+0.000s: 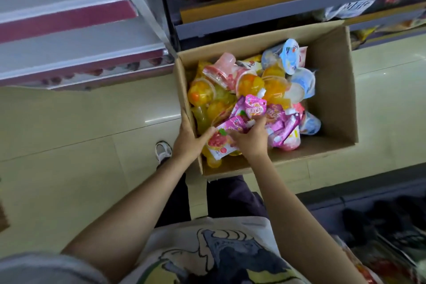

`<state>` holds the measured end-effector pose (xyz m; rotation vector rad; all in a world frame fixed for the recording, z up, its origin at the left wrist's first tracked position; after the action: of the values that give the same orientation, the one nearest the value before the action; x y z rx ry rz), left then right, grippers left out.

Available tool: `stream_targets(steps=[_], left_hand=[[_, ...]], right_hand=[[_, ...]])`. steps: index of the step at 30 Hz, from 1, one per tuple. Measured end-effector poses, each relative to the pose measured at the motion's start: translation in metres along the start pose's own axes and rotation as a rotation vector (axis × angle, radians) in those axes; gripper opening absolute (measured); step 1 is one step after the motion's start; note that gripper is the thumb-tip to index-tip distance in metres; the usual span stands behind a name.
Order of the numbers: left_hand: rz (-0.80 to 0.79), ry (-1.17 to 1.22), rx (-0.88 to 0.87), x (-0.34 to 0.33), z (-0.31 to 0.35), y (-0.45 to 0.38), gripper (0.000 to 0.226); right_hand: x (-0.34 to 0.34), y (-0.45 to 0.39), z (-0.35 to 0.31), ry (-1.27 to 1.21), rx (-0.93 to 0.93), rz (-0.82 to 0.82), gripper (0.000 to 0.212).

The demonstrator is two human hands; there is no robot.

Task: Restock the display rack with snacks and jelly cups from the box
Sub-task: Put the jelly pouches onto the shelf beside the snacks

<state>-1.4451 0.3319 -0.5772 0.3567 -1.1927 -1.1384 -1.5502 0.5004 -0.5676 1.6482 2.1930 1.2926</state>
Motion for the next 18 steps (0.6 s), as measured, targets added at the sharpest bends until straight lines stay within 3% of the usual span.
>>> stream_targets(steps=[5,11,13,16,18], left_hand=[[-0.039,0.008,-0.042,0.003,-0.005,0.004,0.109],[0.147,-0.183,-0.261,0.030,0.017,0.019,0.098],[-0.005,-0.125,-0.265,0.030,0.037,0.020,0.089],[-0.430,0.156,-0.123,0.007,0.061,0.023,0.050],[-0.532,0.303,-0.060,-0.005,0.072,0.024,0.036]], right_hand=[[-0.022,0.010,-0.013,-0.018,0.105,-0.309,0.044],[-0.001,0.012,-0.019,-0.222,0.053,-0.366,0.053],[0.012,0.016,-0.027,-0.299,0.026,-0.415,0.050],[0.025,0.018,-0.039,-0.371,0.031,-0.476,0.035],[0.030,0.014,-0.043,-0.426,0.012,-0.433,0.027]])
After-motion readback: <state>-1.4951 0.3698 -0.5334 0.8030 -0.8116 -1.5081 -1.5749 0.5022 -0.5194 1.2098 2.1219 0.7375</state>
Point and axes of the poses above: each hand's wrist, its own y-axis away from the middle knuckle, its own x-axis out of the back of the hand, z = x × y, the point moved 6 cm from there along -y, towards the middle knuckle, and after that the axes turned 14 degrees about -y, right-handed, at the moved point
